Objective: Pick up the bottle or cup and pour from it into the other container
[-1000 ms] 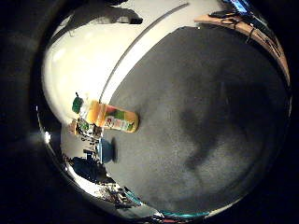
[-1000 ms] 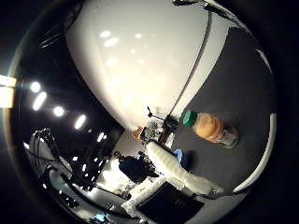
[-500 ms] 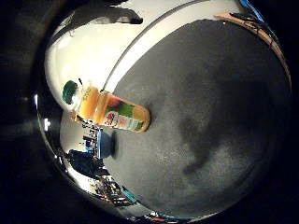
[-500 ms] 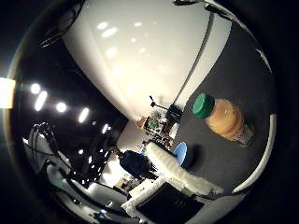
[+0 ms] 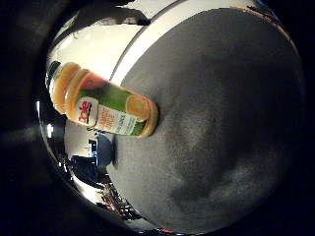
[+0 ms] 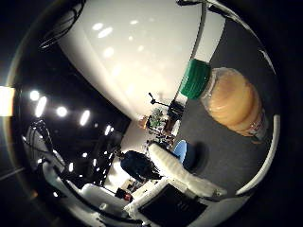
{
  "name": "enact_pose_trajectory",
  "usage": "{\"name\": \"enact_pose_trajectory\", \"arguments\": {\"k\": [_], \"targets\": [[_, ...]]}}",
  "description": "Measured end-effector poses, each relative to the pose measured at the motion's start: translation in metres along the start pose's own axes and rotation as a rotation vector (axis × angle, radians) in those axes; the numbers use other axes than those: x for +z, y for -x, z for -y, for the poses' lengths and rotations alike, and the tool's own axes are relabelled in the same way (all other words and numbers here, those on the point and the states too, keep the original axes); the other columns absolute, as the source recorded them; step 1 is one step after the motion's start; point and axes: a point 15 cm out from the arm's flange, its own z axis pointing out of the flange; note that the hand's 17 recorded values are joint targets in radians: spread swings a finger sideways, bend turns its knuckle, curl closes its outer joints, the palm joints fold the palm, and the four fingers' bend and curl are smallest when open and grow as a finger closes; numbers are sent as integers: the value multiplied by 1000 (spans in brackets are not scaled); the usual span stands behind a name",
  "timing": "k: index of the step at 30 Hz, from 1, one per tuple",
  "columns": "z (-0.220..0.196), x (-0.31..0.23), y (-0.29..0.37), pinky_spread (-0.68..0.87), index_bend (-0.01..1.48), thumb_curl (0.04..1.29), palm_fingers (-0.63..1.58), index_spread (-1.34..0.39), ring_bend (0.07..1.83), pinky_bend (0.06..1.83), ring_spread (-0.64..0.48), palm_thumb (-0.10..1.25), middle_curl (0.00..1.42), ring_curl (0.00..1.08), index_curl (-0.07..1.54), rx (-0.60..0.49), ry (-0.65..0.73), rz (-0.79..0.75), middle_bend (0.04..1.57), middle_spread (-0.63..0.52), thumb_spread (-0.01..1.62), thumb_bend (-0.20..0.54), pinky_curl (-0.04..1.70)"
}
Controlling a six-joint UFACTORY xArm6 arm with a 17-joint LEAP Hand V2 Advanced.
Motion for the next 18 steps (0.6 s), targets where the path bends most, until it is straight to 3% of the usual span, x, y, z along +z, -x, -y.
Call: {"name": "enact_pose_trajectory", "arguments": {"k": [10, 16, 18], "targets": [[-4, 30, 4, 393, 178, 307, 384, -206, 765, 1032, 45, 514, 354, 187, 315, -12, 59, 15, 378, -37, 1011, -26, -16], [-9, 42, 8, 210, 199, 327, 619, -231, 920, 1010, -46, 587, 401, 215, 350, -8, 88, 29, 523, -78, 1022, -20, -22], [-13, 45, 9, 85, 197, 341, 753, -245, 1000, 1074, -79, 616, 423, 243, 366, -7, 109, 31, 570, -93, 1024, -20, -12]]}}
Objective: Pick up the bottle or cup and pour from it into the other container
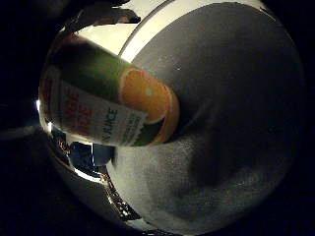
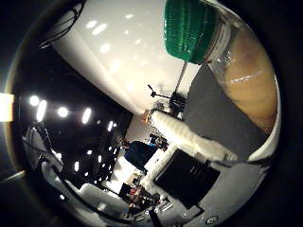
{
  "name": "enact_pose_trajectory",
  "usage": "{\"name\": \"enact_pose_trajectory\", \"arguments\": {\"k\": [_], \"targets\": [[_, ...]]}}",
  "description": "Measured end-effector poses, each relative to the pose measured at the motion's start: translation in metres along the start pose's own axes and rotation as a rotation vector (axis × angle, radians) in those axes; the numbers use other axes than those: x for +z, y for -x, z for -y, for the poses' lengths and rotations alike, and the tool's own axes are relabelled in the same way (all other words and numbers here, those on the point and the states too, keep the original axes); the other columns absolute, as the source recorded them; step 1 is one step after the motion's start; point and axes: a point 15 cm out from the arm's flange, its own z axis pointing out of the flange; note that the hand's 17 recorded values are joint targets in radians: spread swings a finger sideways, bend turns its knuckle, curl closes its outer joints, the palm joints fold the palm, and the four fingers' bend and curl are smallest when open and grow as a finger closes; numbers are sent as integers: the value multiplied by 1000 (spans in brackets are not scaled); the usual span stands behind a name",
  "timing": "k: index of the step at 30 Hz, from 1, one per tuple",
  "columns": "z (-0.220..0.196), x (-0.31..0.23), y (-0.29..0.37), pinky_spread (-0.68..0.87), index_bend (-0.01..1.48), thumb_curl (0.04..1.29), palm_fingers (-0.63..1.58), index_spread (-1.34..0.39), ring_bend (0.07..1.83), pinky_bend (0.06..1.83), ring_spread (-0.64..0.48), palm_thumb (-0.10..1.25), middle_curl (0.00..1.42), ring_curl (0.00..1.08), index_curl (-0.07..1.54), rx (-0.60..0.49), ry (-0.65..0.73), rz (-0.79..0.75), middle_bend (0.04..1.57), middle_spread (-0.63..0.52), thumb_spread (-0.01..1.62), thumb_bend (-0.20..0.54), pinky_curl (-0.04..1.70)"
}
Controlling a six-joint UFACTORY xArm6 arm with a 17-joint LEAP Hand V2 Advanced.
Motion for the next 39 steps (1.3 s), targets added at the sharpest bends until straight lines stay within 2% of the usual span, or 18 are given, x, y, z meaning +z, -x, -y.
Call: {"name": "enact_pose_trajectory", "arguments": {"k": [3, 6, 9, 14, 17, 21, 24, 30, 35, 39], "targets": [[-4, 2, 1, -126, 194, 371, 1004, -262, 1078, 1182, -110, 669, 459, 280, 384, -3, 29, -7, 650, -107, 1027, -17, 1], [-4, 2, 4, -299, 258, 406, 1175, -284, 1090, 1242, -128, 723, 509, 331, 457, -7, 35, -7, 735, -108, 1010, -16, 49], [-5, 3, 6, -349, 369, 449, 1262, -290, 1130, 1279, -128, 784, 555, 372, 532, -3, 41, 6, 858, -103, 957, -14, 108], [-16, 11, 12, -296, 614, 545, 1291, -261, 1231, 1377, -132, 865, 609, 450, 680, 38, 86, 43, 1045, -78, 806, -23, 245], [-10, 8, 15, -245, 813, 595, 1270, -232, 1288, 1441, -145, 905, 639, 495, 757, 21, 86, 39, 1149, -72, 766, -16, 314], [-4, 3, 25, -206, 987, 648, 1199, -205, 1355, 1507, -167, 951, 675, 551, 803, -3, 84, 27, 1274, -78, 738, -15, 383], [3, -2, 35, -192, 1058, 695, 1163, -196, 1389, 1554, -175, 989, 689, 591, 818, -29, 78, 8, 1328, -81, 688, -16, 439], [15, -6, 58, -167, 1125, 777, 1131, -183, 1438, 1540, -172, 1026, 700, 632, 825, -56, 83, -26, 1364, -87, 561, -17, 515], [20, 22, 104, -167, 1154, 833, 1123, -182, 1438, 1498, -171, 1032, 702, 648, 819, -142, 186, -57, 1379, -84, 483, -21, 585], [15, 30, 133, -171, 1162, 862, 1121, -183, 1436, 1469, -172, 1030, 703, 655, 814, -176, 282, -161, 1388, -84, 453, -22, 638]]}}
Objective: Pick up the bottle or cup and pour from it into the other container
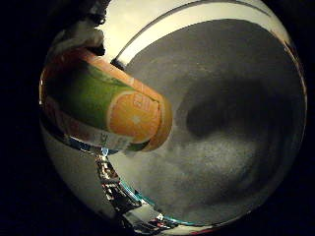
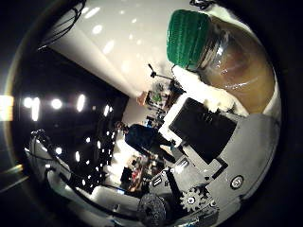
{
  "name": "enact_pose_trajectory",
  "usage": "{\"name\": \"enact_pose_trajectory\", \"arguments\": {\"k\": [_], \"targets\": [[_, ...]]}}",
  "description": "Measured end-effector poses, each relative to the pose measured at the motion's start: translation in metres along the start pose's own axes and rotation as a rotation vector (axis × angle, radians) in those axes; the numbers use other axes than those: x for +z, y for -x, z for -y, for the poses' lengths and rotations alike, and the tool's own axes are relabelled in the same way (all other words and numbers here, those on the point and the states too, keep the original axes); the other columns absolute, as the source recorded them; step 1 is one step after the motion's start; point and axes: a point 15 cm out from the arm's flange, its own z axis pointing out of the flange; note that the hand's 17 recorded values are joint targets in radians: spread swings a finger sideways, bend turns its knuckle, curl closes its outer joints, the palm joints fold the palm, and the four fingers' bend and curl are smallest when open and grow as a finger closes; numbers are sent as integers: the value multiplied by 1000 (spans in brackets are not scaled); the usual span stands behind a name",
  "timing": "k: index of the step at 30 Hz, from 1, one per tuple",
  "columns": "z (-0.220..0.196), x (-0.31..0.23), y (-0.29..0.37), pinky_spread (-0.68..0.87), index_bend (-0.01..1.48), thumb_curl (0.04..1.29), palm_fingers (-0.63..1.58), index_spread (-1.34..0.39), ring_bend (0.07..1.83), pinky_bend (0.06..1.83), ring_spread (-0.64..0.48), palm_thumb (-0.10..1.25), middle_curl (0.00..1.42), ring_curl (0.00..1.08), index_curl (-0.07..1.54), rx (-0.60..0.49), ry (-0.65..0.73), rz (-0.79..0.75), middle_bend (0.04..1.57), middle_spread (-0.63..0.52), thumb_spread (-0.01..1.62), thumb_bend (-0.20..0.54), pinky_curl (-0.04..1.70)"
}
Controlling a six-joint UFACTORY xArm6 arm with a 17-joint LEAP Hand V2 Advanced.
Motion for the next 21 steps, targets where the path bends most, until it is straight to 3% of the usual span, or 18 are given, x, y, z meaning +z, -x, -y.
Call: {"name": "enact_pose_trajectory", "arguments": {"k": [9, 21], "targets": [[-14, 32, 34, -180, 1169, 901, 1132, -182, 1447, 1410, -174, 1019, 701, 663, 805, -34, 293, -180, 1381, -84, 449, -22, 752], [-7, 29, 81, -196, 1167, 925, 1139, -182, 1458, 1322, -177, 1019, 702, 659, 798, -166, 523, -491, 1377, -96, 416, -24, 889]]}}
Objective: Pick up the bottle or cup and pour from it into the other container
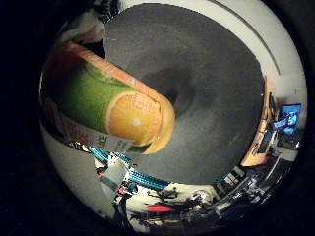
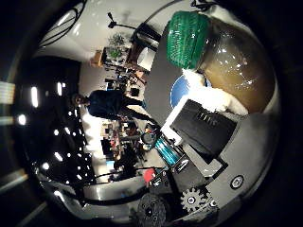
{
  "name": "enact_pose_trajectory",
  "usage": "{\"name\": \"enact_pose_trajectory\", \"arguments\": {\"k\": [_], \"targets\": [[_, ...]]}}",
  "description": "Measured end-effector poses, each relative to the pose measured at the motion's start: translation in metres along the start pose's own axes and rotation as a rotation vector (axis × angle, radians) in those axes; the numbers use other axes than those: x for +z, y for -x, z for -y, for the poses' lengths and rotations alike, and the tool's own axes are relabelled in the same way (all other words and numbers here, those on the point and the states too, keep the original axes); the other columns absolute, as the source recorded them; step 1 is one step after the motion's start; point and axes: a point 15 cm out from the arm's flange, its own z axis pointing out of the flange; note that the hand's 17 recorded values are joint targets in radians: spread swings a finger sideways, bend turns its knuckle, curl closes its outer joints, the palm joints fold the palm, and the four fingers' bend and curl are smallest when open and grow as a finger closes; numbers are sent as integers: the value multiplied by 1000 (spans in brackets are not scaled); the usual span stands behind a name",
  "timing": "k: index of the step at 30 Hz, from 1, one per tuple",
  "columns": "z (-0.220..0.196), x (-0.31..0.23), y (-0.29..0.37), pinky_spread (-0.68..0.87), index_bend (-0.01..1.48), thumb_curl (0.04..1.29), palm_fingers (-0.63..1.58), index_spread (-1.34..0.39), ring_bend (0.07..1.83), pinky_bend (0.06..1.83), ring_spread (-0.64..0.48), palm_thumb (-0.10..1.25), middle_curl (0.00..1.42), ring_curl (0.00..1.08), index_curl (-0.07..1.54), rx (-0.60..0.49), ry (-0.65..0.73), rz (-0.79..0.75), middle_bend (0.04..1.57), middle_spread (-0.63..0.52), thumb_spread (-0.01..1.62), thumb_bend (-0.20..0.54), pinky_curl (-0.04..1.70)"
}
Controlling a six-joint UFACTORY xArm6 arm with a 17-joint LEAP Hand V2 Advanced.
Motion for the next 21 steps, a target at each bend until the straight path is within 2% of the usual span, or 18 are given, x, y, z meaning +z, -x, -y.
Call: {"name": "enact_pose_trajectory", "arguments": {"k": [9, 21], "targets": [[-9, -34, 34, -202, 1165, 928, 1144, -182, 1457, 1287, -177, 1015, 707, 657, 797, -42, 140, -254, 1374, -97, 396, -24, 945], [-44, -63, 82, -211, 1162, 938, 1147, -191, 1455, 1251, -177, 1017, 710, 655, 795, -20, 231, -424, 1369, -98, 372, -24, 994]]}}
